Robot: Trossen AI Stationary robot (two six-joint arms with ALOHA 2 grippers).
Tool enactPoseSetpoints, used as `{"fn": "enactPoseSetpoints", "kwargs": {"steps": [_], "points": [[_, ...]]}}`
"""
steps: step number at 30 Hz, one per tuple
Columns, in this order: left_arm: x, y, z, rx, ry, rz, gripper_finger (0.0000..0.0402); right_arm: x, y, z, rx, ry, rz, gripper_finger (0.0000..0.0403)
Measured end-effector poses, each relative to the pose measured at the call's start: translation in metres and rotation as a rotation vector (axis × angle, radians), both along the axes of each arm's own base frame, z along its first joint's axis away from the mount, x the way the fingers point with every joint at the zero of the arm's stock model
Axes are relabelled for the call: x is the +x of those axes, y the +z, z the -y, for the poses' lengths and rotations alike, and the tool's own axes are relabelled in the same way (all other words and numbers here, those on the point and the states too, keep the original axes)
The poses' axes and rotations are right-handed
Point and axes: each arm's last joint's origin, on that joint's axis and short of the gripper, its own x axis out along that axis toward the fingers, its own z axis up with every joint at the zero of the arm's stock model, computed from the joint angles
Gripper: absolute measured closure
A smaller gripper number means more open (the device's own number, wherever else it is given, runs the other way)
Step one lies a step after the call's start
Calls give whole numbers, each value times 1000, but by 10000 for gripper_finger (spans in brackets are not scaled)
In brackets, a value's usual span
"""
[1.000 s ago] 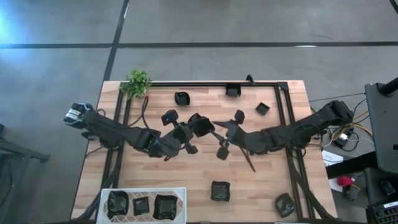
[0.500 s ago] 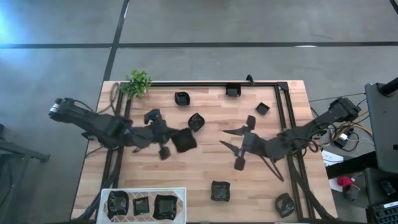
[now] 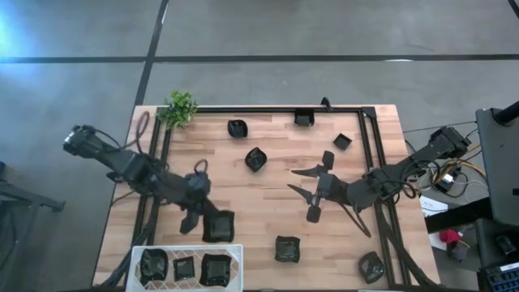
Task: Pick & Place Mini shaped plates
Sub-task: Stack the black distorted square plate on top of the other black distorted square plate on the shelf
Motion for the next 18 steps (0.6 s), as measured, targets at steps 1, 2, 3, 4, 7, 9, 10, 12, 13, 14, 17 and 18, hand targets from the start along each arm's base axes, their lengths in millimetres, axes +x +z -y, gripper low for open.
{"fn": "enactPoseSetpoints", "kwargs": {"steps": [1,2,3,4,7,9,10,12,13,14,17,18], "points": [[1,-2,5,-5,-11,-14,401,0,0,0,0,0,0,225],[2,-4,10,-14,-20,-27,401,0,0,0,0,0,0,225],[2,-6,15,-29,-29,-37,401,0,0,0,0,0,0,225],[3,-8,20,-40,-33,-47,401,0,0,0,0,0,0,225],[4,-14,34,-66,-60,-86,401,0,0,0,0,-1,0,225],[4,-17,42,-89,-63,-110,401,0,0,0,0,-1,0,225],[5,-18,45,-107,-60,-113,401,0,0,0,1,-1,0,225],[7,-18,52,-136,-62,-106,401,0,0,0,1,-1,1,225],[8,-19,55,-147,-69,-102,401,0,0,0,1,-1,0,225],[10,-19,58,-153,-74,-95,401,0,0,0,2,-2,1,225],[12,-23,64,-157,-79,-105,401,0,0,0,3,-3,2,225],[13,-25,66,-153,-79,-114,402,0,0,0,3,-3,2,225]]}}
